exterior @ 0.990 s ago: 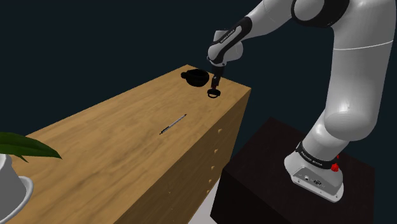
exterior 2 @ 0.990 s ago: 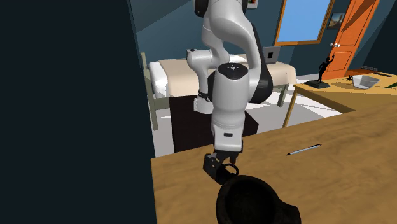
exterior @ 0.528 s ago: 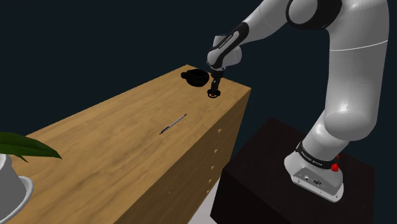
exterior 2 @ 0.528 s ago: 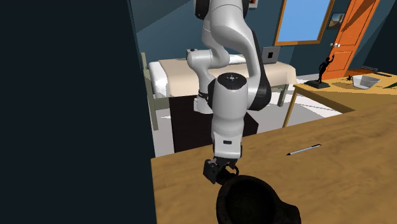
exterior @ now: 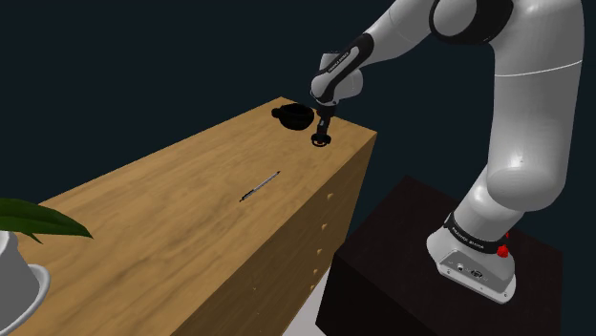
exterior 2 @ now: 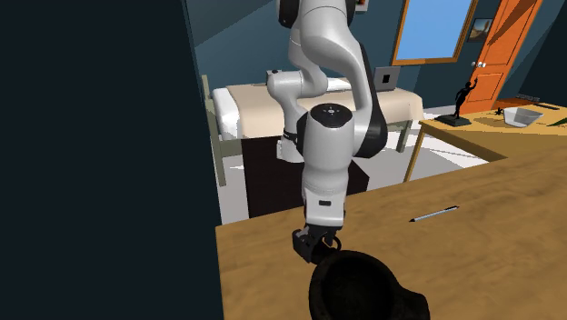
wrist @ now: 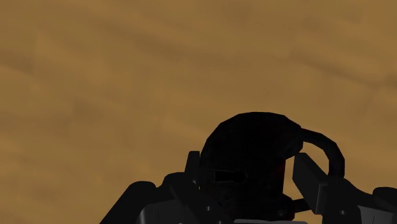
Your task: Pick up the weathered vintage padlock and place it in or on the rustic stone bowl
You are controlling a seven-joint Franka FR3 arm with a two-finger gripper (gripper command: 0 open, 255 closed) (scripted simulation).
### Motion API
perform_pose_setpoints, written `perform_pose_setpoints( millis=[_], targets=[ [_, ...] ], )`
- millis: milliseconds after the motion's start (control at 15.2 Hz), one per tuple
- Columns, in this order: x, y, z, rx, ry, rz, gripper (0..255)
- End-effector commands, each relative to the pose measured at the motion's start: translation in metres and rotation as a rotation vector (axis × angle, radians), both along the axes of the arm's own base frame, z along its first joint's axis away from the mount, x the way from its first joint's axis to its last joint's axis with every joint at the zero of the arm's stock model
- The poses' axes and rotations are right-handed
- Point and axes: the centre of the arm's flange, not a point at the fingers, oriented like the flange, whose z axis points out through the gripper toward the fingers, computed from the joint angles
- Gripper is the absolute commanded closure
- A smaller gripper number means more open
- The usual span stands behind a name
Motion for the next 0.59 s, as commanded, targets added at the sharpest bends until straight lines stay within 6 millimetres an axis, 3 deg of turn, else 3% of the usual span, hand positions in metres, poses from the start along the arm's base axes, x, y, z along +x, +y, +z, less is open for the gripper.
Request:
perform_pose_setpoints(
  millis=[0, 330, 528],
  targets=[
    [0.000, 0.001, -0.002, 0.001, 0.003, 0.001, 255],
    [-0.001, 0.001, -0.002, 0.000, 0.003, 0.001, 255],
    [-0.001, 0.001, 0.014, 0.000, 0.003, 0.001, 255]
  ],
)
